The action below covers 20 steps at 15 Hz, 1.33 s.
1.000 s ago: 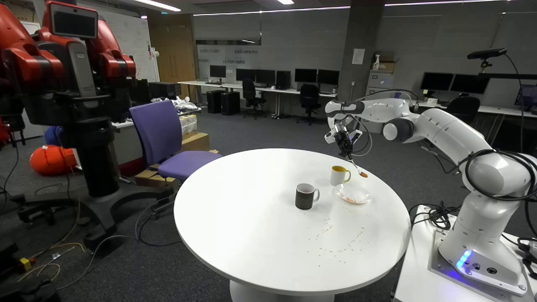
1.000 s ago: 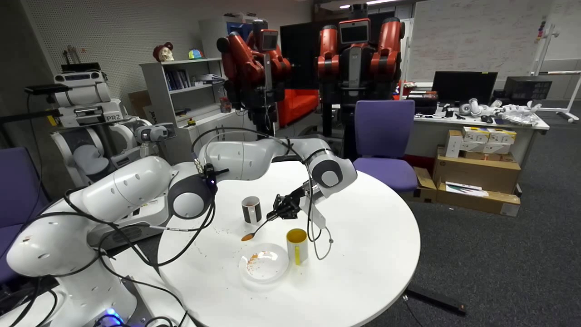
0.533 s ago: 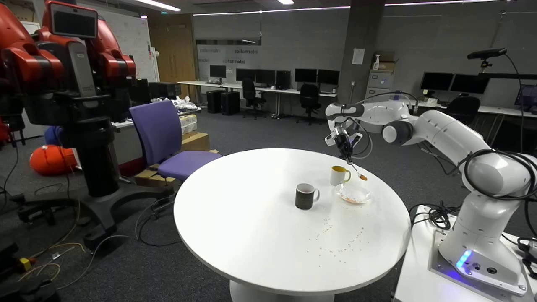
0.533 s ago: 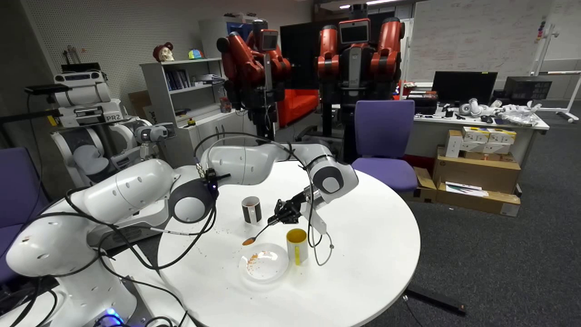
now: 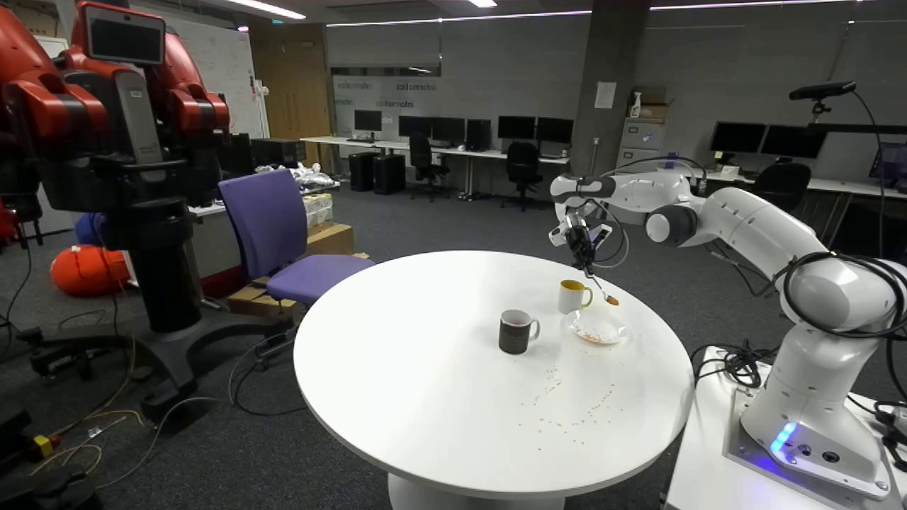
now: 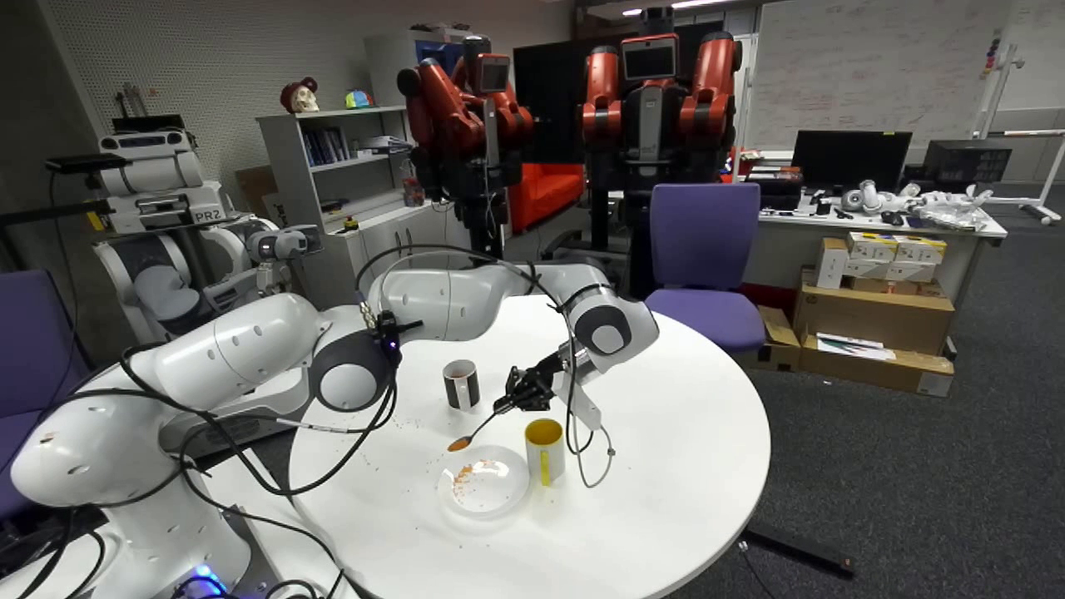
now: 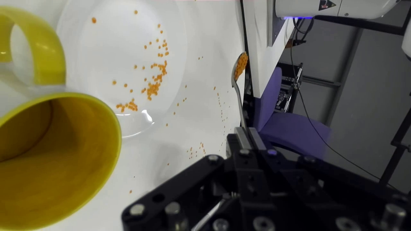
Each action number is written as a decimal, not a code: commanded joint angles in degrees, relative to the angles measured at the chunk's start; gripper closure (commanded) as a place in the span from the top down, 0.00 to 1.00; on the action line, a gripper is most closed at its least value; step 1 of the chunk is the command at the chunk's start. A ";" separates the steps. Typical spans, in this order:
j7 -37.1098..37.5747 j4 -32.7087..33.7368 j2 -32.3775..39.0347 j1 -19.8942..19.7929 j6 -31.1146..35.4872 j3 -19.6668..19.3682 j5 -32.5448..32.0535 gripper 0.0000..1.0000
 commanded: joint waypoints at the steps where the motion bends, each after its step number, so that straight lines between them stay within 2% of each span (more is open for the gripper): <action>1: 0.97 3.44 1.52 -0.95 1.36 0.29 0.82 0.01; 20: 1.71 3.27 1.04 -1.33 10.15 0.44 1.19 0.01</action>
